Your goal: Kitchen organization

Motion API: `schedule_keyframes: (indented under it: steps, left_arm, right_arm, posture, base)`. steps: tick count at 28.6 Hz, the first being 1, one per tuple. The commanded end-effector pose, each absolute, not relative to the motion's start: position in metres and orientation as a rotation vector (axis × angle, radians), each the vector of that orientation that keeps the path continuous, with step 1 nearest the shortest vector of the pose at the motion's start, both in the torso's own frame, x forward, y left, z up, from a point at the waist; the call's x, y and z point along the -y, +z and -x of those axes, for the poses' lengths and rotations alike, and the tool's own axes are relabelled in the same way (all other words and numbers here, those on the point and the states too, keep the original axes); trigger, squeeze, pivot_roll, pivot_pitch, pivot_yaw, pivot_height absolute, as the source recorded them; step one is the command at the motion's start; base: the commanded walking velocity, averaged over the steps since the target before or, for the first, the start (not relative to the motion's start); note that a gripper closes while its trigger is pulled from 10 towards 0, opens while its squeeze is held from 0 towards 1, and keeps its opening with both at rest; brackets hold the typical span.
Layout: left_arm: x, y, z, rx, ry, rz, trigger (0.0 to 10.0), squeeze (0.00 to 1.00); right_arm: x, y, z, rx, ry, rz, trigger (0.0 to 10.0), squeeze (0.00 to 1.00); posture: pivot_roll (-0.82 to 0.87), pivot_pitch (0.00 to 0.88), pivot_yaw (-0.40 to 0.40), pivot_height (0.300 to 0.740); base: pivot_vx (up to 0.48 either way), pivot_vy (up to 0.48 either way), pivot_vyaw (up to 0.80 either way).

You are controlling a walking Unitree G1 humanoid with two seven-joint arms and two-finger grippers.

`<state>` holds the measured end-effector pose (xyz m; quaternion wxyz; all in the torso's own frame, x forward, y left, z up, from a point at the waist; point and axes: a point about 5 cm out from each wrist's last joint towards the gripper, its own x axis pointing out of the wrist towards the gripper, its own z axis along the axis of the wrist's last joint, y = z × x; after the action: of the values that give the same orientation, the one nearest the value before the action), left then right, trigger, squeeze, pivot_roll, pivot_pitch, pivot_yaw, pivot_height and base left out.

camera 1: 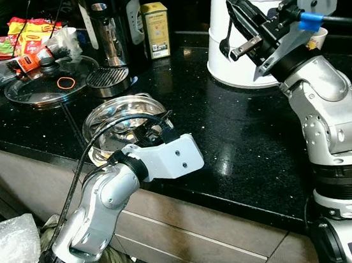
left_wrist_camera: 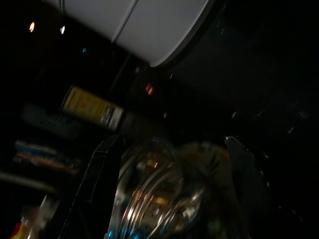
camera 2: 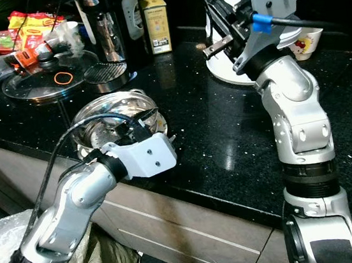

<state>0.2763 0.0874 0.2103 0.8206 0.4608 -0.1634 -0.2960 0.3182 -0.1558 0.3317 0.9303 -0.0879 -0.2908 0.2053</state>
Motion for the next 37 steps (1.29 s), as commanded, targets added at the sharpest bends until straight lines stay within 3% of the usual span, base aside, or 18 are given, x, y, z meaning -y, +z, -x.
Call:
schedule_keyframes:
  steps: [1,9,28,29,30,32,34,37]
  left_arm:
    - [-0.098,0.216,-0.277,0.33,-0.562,-1.015,10.0,0.0]
    - [-0.107,0.21,-0.271,0.28,-0.533,-1.007,10.0,0.0]
    - [-0.099,0.222,-0.257,0.379,-0.495,-0.934,10.0,0.0]
    - [-0.1,0.218,-0.256,0.357,-0.497,-0.933,7.7,0.0]
    - [-0.101,0.216,-0.255,0.346,-0.497,-0.934,3.9,0.0]
    - [-0.101,0.215,-0.255,0.34,-0.497,-0.934,3.9,0.0]
    - [-0.103,0.212,-0.255,0.323,-0.492,-0.936,0.0,0.0]
    - [-0.105,0.209,-0.256,0.308,-0.485,-0.937,0.0,0.0]
  right_arm:
    - [0.154,0.329,-0.318,0.579,0.427,0.183,10.0,0.0]
    - [0.155,0.328,-0.318,0.571,0.422,0.193,10.0,0.0]
    - [0.154,0.327,-0.319,0.562,0.42,0.2,10.0,0.0]
    - [0.154,0.327,-0.32,0.561,0.421,0.201,10.0,0.0]
    - [0.154,0.327,-0.32,0.561,0.42,0.201,10.0,0.0]
    - [0.154,0.327,-0.32,0.561,0.42,0.202,10.0,0.0]
    - [0.154,0.327,-0.32,0.56,0.42,0.203,10.0,0.0]
    - [0.154,0.327,-0.32,0.56,0.421,0.203,10.0,0.0]
  posture:
    - [0.05,0.009,0.01,0.74]
    - [0.05,0.011,0.007,0.74]
    - [0.06,0.014,0.004,0.74]
    - [0.05,0.014,0.003,0.74]
    - [0.06,0.014,0.002,0.74]
    - [0.06,0.014,0.002,0.74]
    - [0.06,0.014,0.001,0.74]
    - [0.06,0.014,0.001,0.74]
  base:
    - [0.0,0.0,0.0]
    - [0.0,0.0,0.0]
    - [0.0,0.0,0.0]
    - [0.0,0.0,0.0]
    - [0.0,0.0,0.0]
    - [0.0,0.0,0.0]
    - [0.0,0.0,0.0]
    - [0.0,0.0,0.0]
